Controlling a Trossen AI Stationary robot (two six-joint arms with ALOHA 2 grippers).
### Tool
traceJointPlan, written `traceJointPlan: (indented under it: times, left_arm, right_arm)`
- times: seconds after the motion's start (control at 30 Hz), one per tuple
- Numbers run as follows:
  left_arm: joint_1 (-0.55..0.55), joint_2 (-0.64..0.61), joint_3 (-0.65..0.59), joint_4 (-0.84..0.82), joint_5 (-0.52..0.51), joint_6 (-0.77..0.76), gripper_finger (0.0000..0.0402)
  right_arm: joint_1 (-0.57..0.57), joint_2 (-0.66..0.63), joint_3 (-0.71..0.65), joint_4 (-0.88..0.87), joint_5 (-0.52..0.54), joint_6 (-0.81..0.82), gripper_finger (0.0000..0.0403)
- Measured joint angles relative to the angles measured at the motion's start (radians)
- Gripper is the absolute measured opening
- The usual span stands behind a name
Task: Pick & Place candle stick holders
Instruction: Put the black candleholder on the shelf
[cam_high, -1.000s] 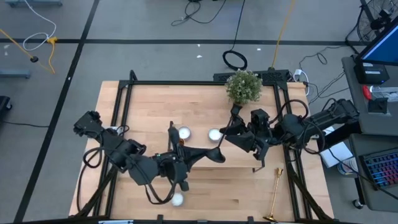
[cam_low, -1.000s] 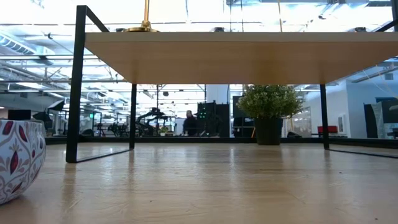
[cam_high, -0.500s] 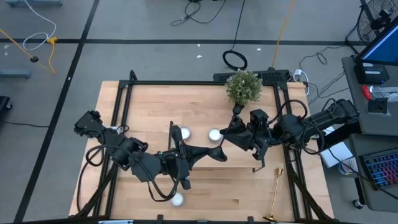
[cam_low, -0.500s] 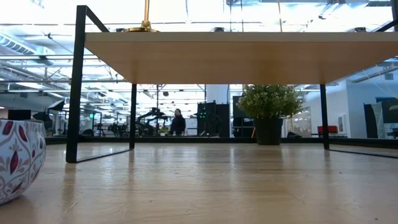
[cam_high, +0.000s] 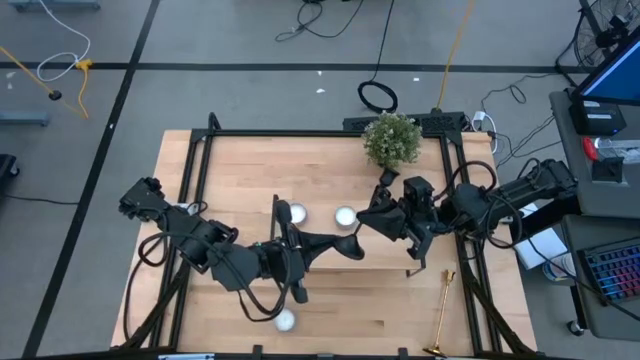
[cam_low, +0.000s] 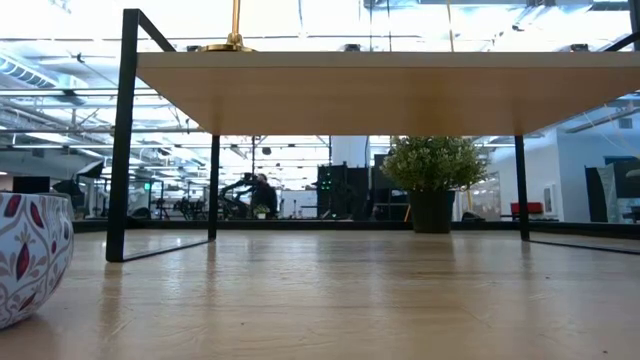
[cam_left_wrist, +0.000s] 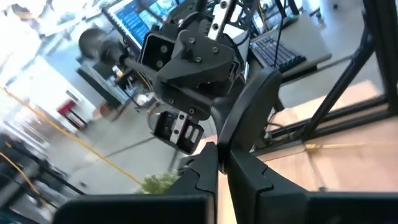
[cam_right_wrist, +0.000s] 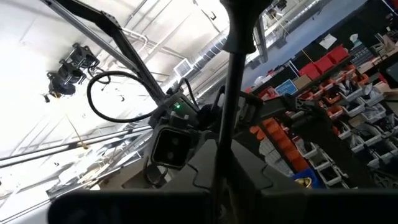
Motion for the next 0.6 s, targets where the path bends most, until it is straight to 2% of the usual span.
traceJointPlan:
  times: [0.23, 0.4, 0.6]
  left_arm:
    - [-0.009, -0.035, -0.001, 0.014, -0.01, -0.258, 0.0091]
    - [-0.008, -0.081, -0.001, -0.009, 0.053, -0.447, 0.0146]
    - [-0.025, -0.146, -0.001, -0.071, 0.031, -0.534, 0.0201]
  right_arm:
    - [0.002, 0.0, 0.0, 0.03, -0.02, -0.03, 0.001]
    - [0.002, 0.001, 0.0, 0.043, -0.024, -0.037, 0.001]
    - [0.002, 0.0, 0.0, 0.004, -0.072, -0.035, 0.001]
